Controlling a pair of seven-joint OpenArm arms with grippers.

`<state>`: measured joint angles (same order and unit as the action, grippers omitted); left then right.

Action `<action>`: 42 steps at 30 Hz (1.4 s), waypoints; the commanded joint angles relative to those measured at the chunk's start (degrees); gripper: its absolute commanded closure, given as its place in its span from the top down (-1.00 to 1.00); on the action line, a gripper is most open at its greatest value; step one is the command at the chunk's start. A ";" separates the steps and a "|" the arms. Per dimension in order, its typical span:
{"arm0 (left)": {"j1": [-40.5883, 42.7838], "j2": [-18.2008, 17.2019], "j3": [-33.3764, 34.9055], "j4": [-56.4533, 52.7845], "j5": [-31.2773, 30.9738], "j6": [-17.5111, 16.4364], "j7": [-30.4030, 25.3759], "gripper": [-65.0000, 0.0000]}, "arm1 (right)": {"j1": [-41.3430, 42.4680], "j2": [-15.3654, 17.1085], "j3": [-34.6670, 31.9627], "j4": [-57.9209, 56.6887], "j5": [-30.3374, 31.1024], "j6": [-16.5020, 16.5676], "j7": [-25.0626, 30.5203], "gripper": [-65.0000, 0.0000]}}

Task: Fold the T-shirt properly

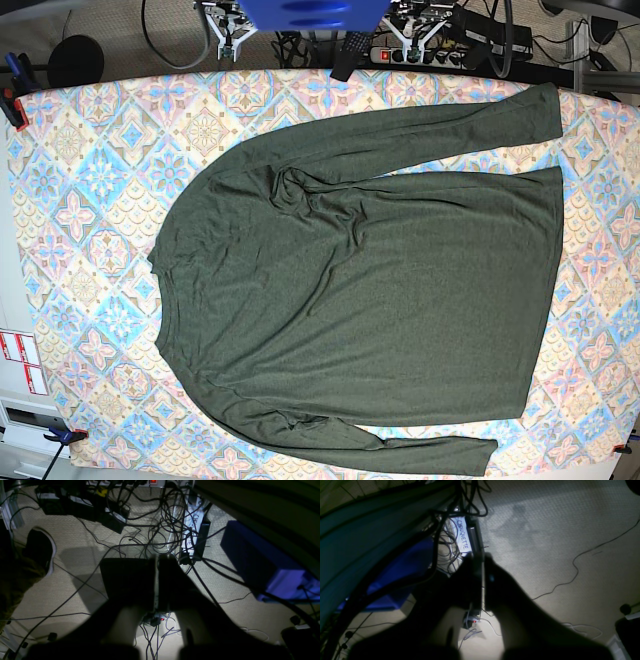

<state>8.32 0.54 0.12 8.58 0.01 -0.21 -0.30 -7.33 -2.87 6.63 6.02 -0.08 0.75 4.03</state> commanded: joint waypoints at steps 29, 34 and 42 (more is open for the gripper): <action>0.43 -0.05 0.10 0.08 0.12 0.08 -0.19 -1.00 | -0.36 -0.07 -0.08 0.00 -0.32 -0.18 0.06 -0.99; 0.87 -0.05 0.10 0.08 0.47 0.08 -0.19 -1.00 | -0.80 -0.07 -0.08 0.00 -0.32 -0.18 0.06 -0.99; 3.77 -1.28 0.19 1.49 0.65 0.08 -0.19 -1.00 | -3.79 0.98 -4.30 0.00 -0.41 -0.18 0.14 -1.00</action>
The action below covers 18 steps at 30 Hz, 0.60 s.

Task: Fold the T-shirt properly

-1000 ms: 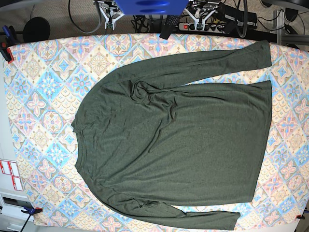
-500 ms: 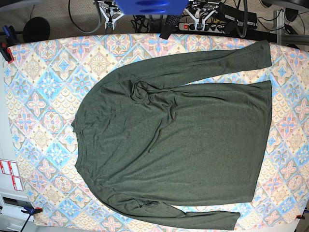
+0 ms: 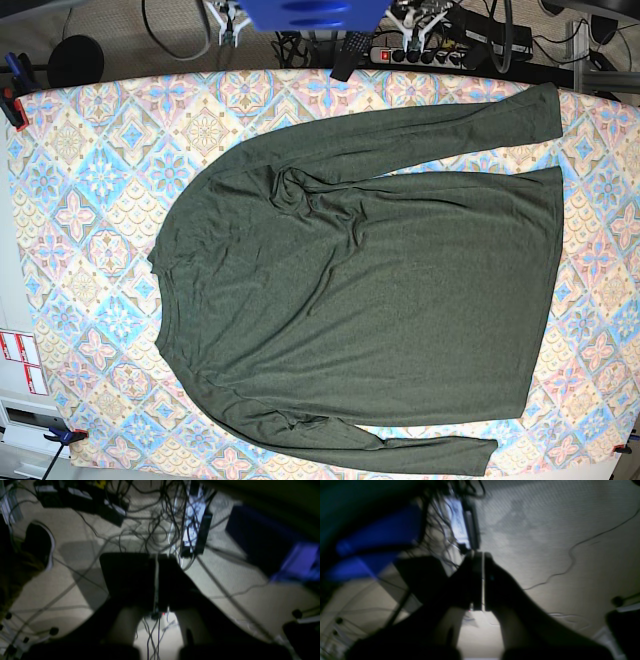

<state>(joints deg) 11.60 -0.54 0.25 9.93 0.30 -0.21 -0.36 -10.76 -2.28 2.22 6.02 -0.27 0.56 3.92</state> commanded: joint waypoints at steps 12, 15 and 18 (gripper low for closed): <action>15.09 -4.61 0.76 19.82 0.45 0.08 0.23 -1.00 | -13.02 3.56 -5.60 16.18 0.32 -0.16 0.25 -1.00; 18.16 -6.81 4.54 23.52 0.10 0.08 0.23 -1.00 | -16.00 4.44 -5.52 20.22 0.32 -0.16 0.25 -1.00; 21.94 -8.30 7.88 28.35 -0.25 0.08 0.05 -1.00 | -19.35 4.79 -2.17 25.14 0.32 -0.16 0.34 -1.00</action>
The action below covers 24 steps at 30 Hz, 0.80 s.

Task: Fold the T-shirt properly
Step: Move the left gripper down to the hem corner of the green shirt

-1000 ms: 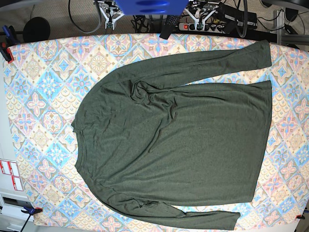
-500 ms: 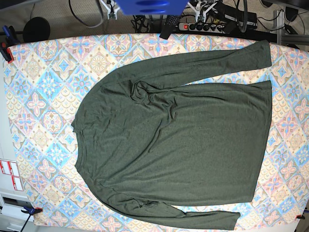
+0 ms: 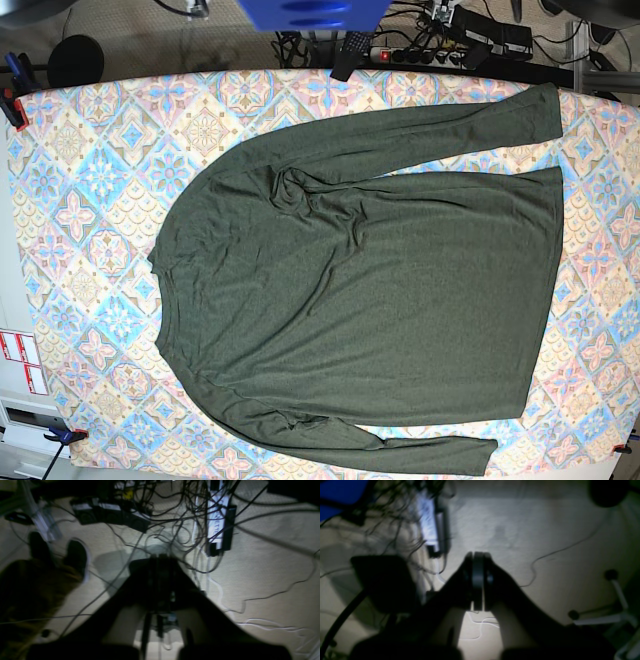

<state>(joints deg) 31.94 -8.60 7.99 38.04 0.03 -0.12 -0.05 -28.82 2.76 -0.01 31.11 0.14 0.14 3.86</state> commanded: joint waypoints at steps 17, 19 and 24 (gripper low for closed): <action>23.48 -4.28 -1.88 38.66 -0.08 0.16 -0.08 -1.00 | -18.35 -0.35 10.25 34.25 -0.10 0.25 0.14 -1.00; 25.24 -4.28 -3.11 42.18 -0.08 0.16 -0.08 -1.00 | -19.23 -0.35 12.36 36.97 -0.10 0.25 -0.47 -1.00; 29.29 -4.37 -6.10 53.08 -0.08 0.16 -0.08 -1.00 | -22.48 -0.35 14.91 47.08 -0.19 0.25 -4.43 -1.00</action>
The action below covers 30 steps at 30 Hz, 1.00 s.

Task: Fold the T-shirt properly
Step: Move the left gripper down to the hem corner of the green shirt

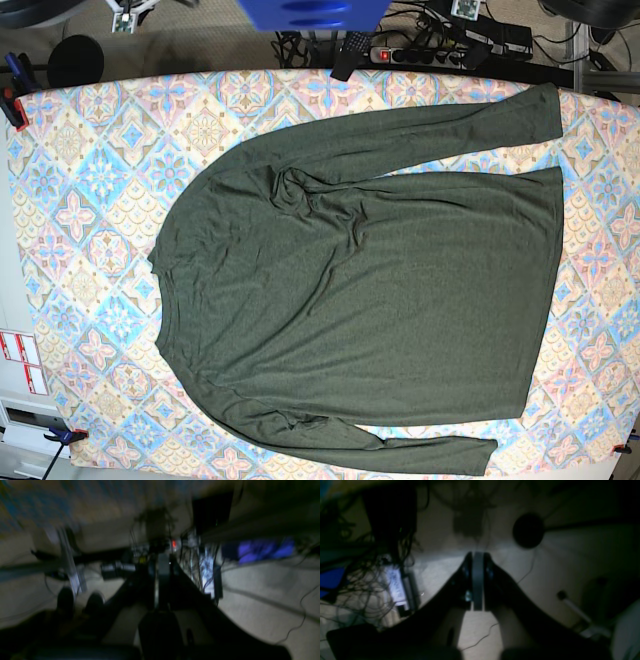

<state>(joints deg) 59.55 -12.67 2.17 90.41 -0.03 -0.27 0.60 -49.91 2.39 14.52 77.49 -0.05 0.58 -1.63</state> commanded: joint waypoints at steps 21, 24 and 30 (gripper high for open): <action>-0.08 -0.56 -13.12 14.25 -28.67 0.23 -0.65 -0.58 | -5.43 -0.24 -1.21 28.48 0.01 -0.18 -14.59 -1.00; -2.27 -0.56 -14.53 13.90 -33.86 0.23 0.15 -0.57 | -5.43 -0.24 -3.40 28.48 0.01 -0.18 -15.12 -1.00; -7.55 -0.56 -18.22 13.98 -43.00 0.05 12.45 -0.50 | -5.34 -0.33 -4.28 28.48 -0.17 -0.18 -15.12 -1.00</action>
<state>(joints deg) 51.51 -13.02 -15.70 103.72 -43.07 0.30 14.24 -54.46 1.91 9.98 105.03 -0.05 0.54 -17.85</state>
